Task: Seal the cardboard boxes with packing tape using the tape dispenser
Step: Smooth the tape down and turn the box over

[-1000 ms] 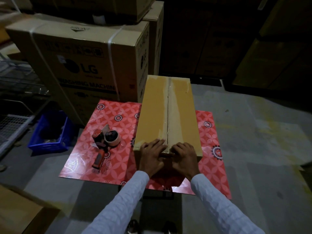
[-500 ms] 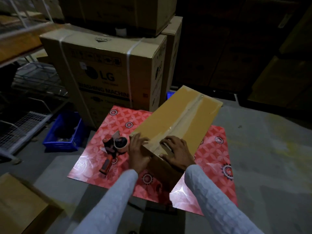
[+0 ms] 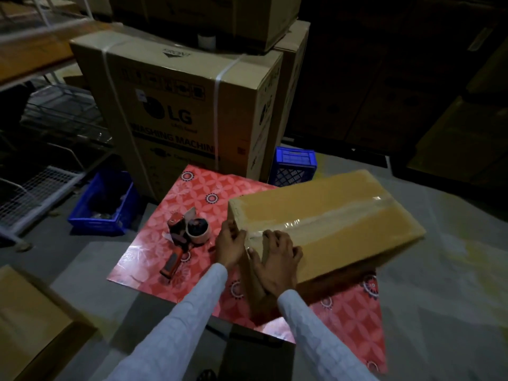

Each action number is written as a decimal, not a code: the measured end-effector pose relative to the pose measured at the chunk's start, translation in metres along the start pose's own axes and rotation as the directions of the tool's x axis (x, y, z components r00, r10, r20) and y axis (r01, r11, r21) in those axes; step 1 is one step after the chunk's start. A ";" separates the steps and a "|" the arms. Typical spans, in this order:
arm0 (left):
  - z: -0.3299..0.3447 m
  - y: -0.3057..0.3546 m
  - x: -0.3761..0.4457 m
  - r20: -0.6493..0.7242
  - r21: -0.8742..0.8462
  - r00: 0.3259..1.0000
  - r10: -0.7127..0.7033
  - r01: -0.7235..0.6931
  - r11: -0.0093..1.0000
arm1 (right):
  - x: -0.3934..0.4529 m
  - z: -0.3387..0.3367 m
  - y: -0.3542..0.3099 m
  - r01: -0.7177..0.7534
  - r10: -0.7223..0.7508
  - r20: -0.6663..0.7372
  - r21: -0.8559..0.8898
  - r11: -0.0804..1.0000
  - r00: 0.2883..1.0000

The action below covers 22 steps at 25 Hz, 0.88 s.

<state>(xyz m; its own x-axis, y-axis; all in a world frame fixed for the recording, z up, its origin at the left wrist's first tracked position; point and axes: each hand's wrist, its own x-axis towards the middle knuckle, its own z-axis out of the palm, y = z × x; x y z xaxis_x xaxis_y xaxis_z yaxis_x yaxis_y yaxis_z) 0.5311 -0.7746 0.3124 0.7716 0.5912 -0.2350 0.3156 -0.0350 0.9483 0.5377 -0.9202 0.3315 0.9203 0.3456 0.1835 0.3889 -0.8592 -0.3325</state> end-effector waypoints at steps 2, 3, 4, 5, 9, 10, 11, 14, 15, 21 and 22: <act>-0.007 0.008 0.015 0.094 0.088 0.993 0.065 -0.073 0.993 | -0.003 0.011 -0.028 -0.151 0.151 0.014 -0.020 0.988 0.988; -0.011 0.013 0.022 0.141 0.160 0.984 0.112 -0.134 0.978 | -0.002 0.016 -0.042 -0.226 0.227 0.047 -0.006 0.974 0.973; -0.015 0.018 0.029 0.192 0.214 0.969 0.153 -0.194 0.958 | 0.002 0.018 -0.055 -0.289 0.287 0.088 0.006 0.957 0.954; -0.020 0.025 0.036 0.240 0.245 0.954 0.178 -0.237 0.940 | 0.007 0.020 -0.064 -0.322 0.319 0.117 0.005 0.947 0.941; -0.039 0.036 0.080 0.244 0.375 0.969 0.039 -0.132 0.918 | 0.036 0.007 -0.056 -0.116 0.122 0.196 -0.041 0.992 0.973; -0.041 0.036 0.085 0.199 0.423 0.980 0.000 -0.086 0.902 | 0.041 -0.001 -0.043 -0.030 0.030 0.206 -0.003 1.000 0.978; -0.039 0.035 0.081 0.152 0.448 0.988 -0.021 -0.050 0.892 | 0.045 -0.008 -0.028 0.056 -0.059 0.206 0.020 0.998 0.977; -0.024 0.034 0.050 0.123 0.438 0.990 0.069 -0.117 0.891 | 0.054 -0.013 0.011 0.248 -0.245 0.220 0.013 0.969 0.944; -0.020 0.034 0.045 0.112 0.432 0.988 0.107 -0.146 0.890 | 0.057 -0.009 0.017 0.279 -0.274 0.226 0.008 0.960 0.935; -0.004 0.049 0.094 0.130 0.400 0.981 0.142 -0.183 0.898 | 0.097 0.010 0.022 0.223 -0.225 0.220 0.035 0.974 0.949; -0.001 0.056 0.103 0.155 0.404 0.978 0.141 -0.193 0.894 | 0.106 0.013 0.021 0.197 -0.200 0.211 0.034 0.980 0.957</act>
<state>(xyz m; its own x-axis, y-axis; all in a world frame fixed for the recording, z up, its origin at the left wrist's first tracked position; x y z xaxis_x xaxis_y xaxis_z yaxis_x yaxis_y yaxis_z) 0.6279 -0.7151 0.3414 0.8846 0.4481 -0.1290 0.3562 -0.4711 0.8070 0.6439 -0.8968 0.3323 0.8118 0.5820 0.0469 0.5640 -0.7608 -0.3211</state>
